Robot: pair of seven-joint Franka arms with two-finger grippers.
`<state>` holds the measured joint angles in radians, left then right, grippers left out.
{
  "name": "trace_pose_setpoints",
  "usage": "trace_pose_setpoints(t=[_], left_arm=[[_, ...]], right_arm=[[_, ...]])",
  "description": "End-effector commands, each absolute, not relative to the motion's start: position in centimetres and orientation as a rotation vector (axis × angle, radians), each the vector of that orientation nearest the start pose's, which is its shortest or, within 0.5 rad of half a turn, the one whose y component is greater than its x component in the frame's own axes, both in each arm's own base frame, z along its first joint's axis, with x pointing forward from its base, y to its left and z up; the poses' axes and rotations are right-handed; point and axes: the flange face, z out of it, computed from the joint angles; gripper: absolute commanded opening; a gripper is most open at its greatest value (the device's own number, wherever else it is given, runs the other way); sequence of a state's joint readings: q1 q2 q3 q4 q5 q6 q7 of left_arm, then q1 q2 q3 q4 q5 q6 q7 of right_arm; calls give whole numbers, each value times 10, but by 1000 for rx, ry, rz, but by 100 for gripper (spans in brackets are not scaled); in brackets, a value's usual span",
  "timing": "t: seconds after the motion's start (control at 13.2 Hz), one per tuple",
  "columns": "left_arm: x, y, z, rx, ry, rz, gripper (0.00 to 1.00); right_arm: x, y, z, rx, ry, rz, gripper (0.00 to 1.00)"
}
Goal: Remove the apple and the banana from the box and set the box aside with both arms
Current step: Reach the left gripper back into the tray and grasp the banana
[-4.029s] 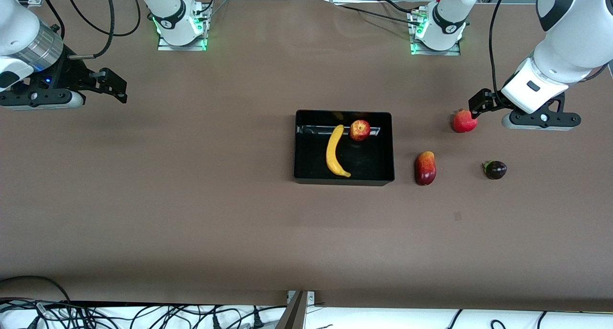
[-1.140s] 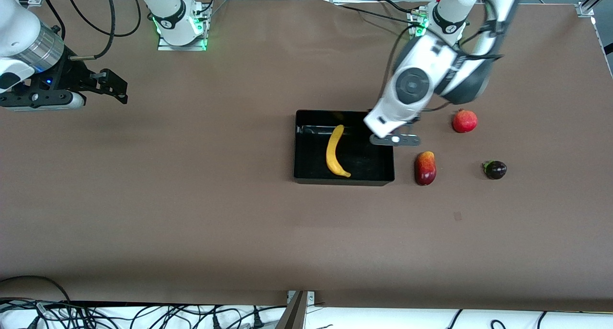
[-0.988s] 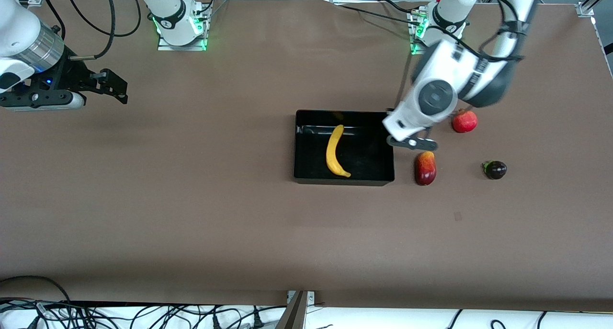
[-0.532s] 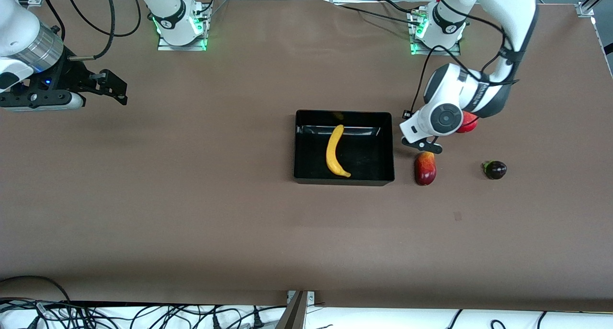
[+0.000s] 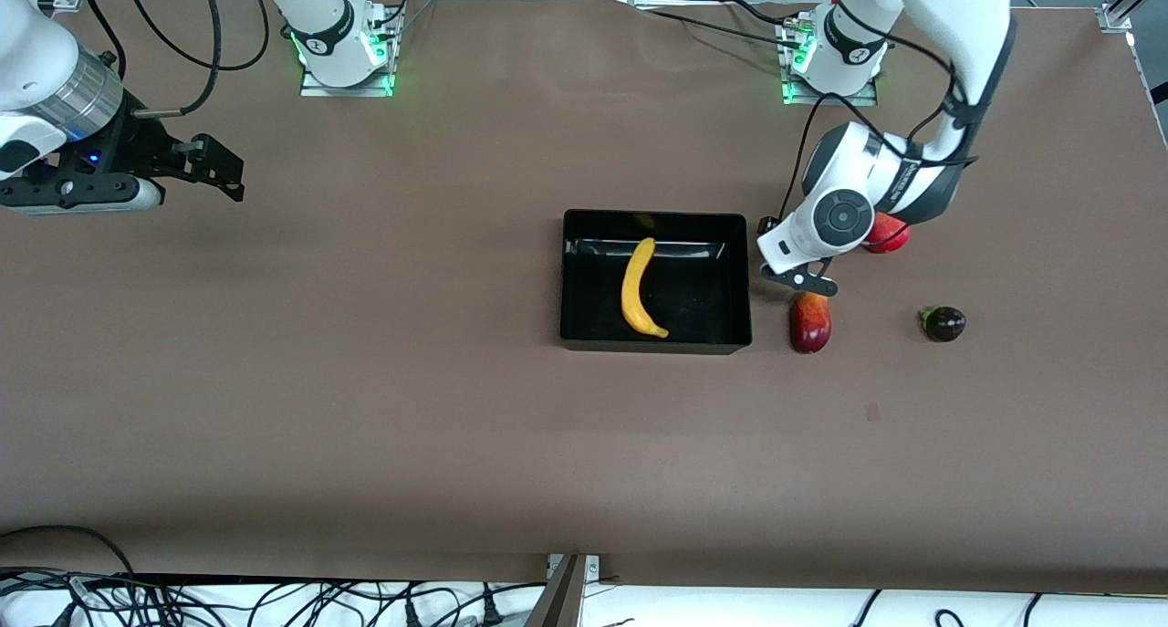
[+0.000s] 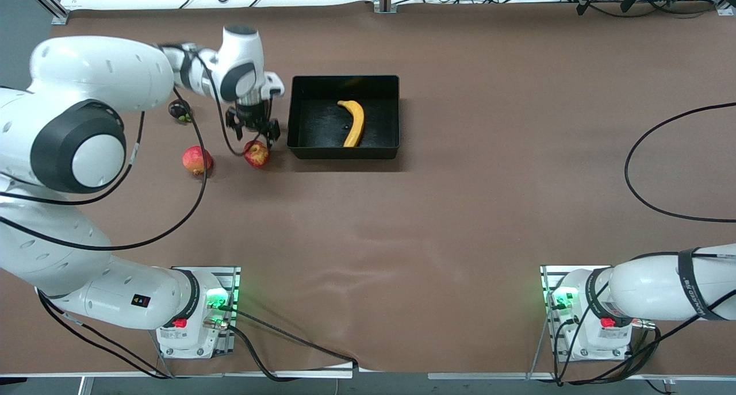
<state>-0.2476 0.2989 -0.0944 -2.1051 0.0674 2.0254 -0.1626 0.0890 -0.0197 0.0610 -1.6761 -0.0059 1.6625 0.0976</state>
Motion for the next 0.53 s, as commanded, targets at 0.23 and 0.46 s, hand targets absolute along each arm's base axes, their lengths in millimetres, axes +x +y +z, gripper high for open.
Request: trace_pose_setpoints(t=[0.23, 0.46], left_arm=[[550, -303, 339, -3042, 20, 424, 100], [557, -370, 317, -3098, 1, 357, 100]], right_arm=[[552, 84, 598, -3142, -82, -27, 100], [550, 91, 598, -3143, -99, -27, 100]])
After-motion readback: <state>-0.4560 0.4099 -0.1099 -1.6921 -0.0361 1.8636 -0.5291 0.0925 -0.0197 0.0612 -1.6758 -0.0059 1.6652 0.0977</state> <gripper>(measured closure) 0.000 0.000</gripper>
